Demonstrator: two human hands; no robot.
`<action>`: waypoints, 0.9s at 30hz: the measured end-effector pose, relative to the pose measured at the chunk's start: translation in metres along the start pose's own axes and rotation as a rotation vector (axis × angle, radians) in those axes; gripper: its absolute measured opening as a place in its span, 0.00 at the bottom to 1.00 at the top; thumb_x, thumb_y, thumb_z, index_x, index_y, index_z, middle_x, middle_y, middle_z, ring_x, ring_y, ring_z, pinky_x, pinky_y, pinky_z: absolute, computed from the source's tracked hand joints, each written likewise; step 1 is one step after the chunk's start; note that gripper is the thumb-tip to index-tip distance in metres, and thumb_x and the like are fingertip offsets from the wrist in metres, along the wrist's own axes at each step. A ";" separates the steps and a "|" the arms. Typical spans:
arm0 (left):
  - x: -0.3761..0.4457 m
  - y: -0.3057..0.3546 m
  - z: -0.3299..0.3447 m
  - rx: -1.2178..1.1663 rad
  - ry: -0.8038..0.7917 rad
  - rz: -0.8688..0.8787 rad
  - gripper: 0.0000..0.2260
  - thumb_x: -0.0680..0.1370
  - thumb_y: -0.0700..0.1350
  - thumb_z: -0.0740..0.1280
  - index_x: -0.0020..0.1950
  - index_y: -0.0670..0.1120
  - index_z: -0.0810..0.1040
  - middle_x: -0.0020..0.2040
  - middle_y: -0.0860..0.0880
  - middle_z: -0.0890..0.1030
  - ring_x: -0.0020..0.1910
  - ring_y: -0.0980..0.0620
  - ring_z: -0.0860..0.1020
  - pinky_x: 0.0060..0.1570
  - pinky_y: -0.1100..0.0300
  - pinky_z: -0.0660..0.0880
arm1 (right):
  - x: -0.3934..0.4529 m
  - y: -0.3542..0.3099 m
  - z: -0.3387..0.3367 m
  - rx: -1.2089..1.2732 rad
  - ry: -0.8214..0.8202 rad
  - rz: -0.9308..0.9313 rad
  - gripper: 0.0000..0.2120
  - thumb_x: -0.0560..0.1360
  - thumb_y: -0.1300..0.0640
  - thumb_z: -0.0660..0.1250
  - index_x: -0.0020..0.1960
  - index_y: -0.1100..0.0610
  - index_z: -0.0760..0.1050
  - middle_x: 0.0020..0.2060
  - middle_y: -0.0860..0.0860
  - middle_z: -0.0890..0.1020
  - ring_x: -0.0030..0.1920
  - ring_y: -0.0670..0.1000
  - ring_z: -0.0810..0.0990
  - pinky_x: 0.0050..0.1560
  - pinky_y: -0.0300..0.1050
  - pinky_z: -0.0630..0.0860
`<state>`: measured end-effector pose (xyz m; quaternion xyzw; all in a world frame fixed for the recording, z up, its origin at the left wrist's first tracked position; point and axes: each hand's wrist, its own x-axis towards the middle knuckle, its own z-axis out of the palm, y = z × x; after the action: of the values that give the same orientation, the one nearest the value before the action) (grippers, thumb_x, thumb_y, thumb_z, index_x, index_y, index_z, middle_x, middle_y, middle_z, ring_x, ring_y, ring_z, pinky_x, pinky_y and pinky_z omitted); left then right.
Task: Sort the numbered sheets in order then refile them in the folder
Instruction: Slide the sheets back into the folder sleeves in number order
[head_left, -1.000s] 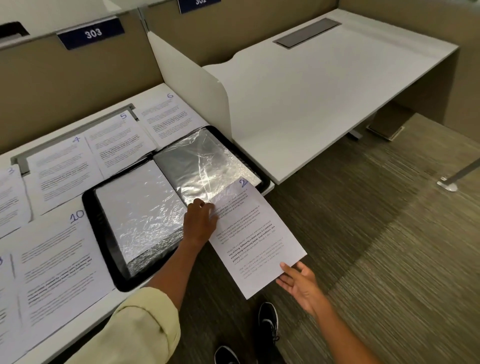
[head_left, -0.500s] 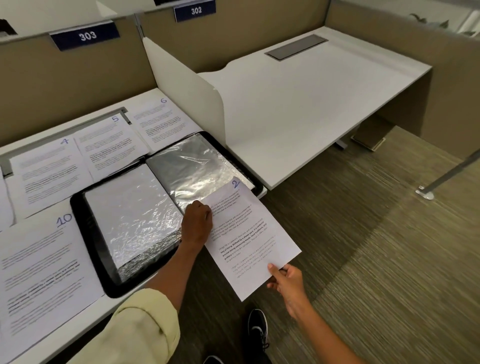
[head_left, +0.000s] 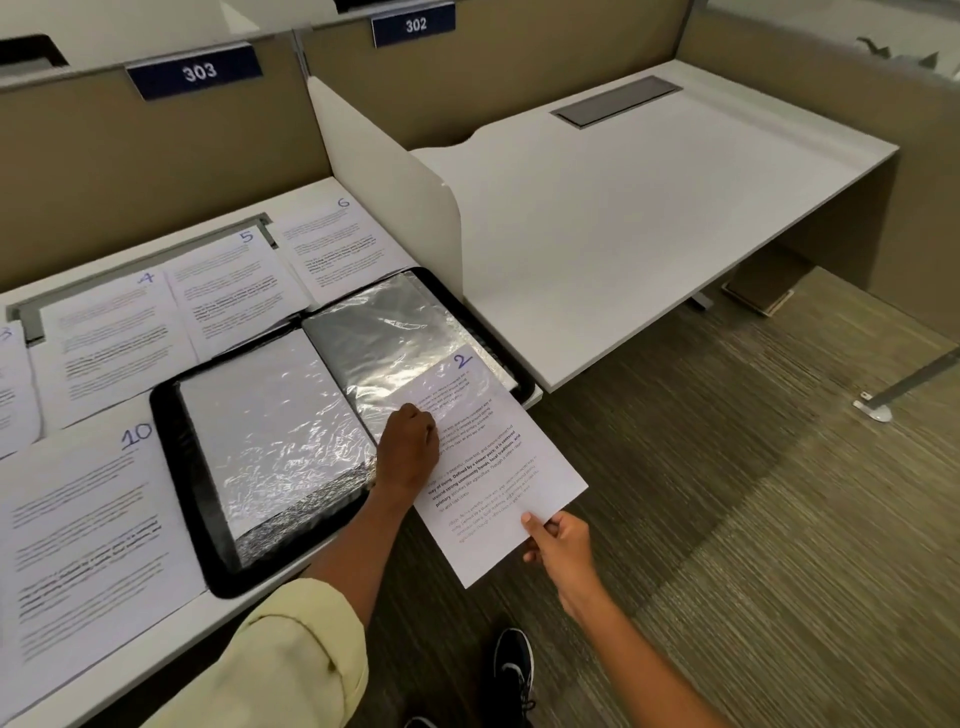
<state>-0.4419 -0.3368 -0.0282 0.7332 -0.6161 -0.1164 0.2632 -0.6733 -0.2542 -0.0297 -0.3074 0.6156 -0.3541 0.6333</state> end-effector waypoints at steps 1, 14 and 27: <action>0.000 0.000 0.000 -0.010 -0.004 0.000 0.05 0.75 0.36 0.67 0.39 0.40 0.79 0.39 0.46 0.75 0.40 0.49 0.73 0.38 0.55 0.70 | 0.003 -0.003 0.003 -0.001 0.001 0.001 0.04 0.79 0.62 0.67 0.53 0.58 0.78 0.48 0.53 0.85 0.40 0.49 0.82 0.35 0.40 0.78; -0.007 -0.018 -0.004 -0.028 -0.013 -0.101 0.03 0.77 0.41 0.68 0.44 0.44 0.81 0.43 0.49 0.75 0.43 0.50 0.73 0.40 0.57 0.70 | 0.013 -0.005 0.000 -0.126 -0.142 0.027 0.06 0.78 0.59 0.69 0.54 0.58 0.81 0.44 0.53 0.87 0.37 0.50 0.82 0.37 0.40 0.78; -0.004 -0.009 -0.002 0.011 -0.044 -0.180 0.05 0.77 0.43 0.69 0.45 0.46 0.84 0.42 0.50 0.78 0.43 0.52 0.74 0.43 0.60 0.69 | 0.054 -0.041 0.047 -0.239 -0.148 0.015 0.03 0.78 0.57 0.69 0.50 0.56 0.79 0.44 0.53 0.85 0.38 0.49 0.82 0.37 0.38 0.76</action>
<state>-0.4341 -0.3315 -0.0321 0.7841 -0.5541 -0.1524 0.2342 -0.6294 -0.3245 -0.0239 -0.4015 0.6073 -0.2498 0.6384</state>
